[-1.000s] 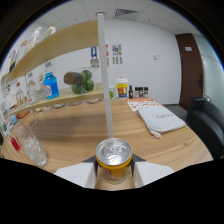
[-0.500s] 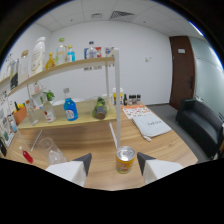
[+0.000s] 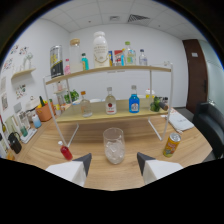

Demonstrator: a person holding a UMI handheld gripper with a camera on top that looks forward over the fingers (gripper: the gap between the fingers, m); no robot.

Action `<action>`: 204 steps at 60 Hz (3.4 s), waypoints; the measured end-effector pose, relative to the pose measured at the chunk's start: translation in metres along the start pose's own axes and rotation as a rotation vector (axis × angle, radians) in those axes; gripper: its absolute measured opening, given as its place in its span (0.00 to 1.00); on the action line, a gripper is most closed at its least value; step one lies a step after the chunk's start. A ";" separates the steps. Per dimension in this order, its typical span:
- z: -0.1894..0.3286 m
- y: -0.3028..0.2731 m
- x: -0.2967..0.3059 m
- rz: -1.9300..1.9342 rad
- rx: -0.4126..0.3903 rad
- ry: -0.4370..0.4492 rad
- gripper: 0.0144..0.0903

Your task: Make me a cup of Vodka Sunrise.

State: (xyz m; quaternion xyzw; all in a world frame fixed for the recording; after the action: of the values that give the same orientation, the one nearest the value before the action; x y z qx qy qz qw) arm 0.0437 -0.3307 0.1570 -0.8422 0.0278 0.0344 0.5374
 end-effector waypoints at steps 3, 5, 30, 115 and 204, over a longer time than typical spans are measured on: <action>0.001 0.003 -0.009 0.003 -0.003 -0.005 0.92; 0.002 0.002 -0.015 0.004 0.001 -0.009 0.93; 0.068 -0.111 -0.103 -0.052 0.176 -0.080 0.93; 0.087 -0.078 -0.110 -0.009 0.099 -0.045 0.27; 0.085 0.028 -0.102 -0.167 -0.092 -0.064 0.94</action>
State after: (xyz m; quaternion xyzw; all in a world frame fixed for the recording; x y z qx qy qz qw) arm -0.0624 -0.2647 0.1048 -0.8638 -0.0613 0.0174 0.4997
